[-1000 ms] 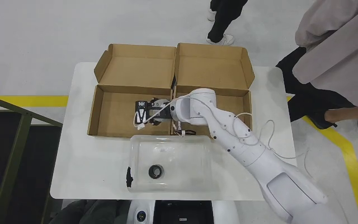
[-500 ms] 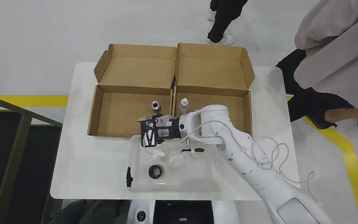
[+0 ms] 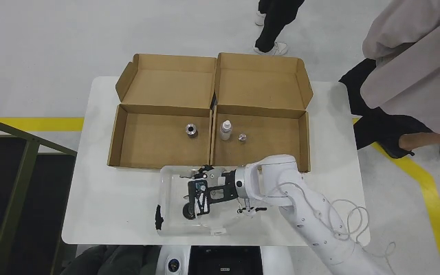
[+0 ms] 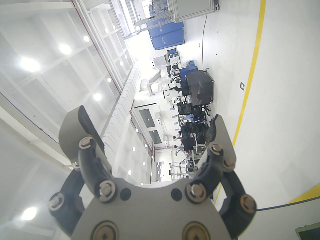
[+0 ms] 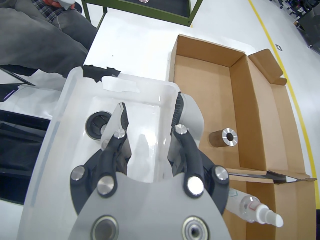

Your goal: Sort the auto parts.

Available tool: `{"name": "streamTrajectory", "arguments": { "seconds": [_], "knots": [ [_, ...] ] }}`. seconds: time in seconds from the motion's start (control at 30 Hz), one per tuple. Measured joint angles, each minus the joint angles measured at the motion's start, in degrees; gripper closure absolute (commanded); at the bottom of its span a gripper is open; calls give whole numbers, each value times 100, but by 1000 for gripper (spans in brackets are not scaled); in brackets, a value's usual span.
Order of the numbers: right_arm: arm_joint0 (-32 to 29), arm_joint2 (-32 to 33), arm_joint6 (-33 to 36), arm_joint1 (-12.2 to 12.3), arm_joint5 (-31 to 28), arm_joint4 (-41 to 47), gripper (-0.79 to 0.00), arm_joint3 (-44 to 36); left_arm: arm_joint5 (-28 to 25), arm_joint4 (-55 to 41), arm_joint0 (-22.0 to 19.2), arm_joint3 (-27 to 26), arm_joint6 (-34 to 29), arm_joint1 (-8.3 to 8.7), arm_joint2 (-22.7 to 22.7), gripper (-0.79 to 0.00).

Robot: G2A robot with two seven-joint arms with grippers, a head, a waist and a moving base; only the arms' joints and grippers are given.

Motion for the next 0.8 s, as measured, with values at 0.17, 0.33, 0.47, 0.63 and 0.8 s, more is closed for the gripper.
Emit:
{"name": "streamTrajectory", "arguments": {
  "seconds": [0.17,0.33,0.47,0.63,0.8],
  "knots": [
    [-207,-191,23,65,-19,-95,-357,-60,0,0,0,0,0,0,0,-785],
    [-243,-363,-7,113,-18,-202,-363,-16,0,0,0,0,0,0,0,-785],
    [-239,-460,-18,153,-18,-274,-372,66,0,0,0,0,0,0,0,-785],
    [-246,-519,-96,204,-18,-368,-382,192,0,0,0,0,0,0,0,-785],
    [-221,-631,-182,237,-18,-482,-388,262,0,0,0,0,0,0,0,-785]
  ]
}}
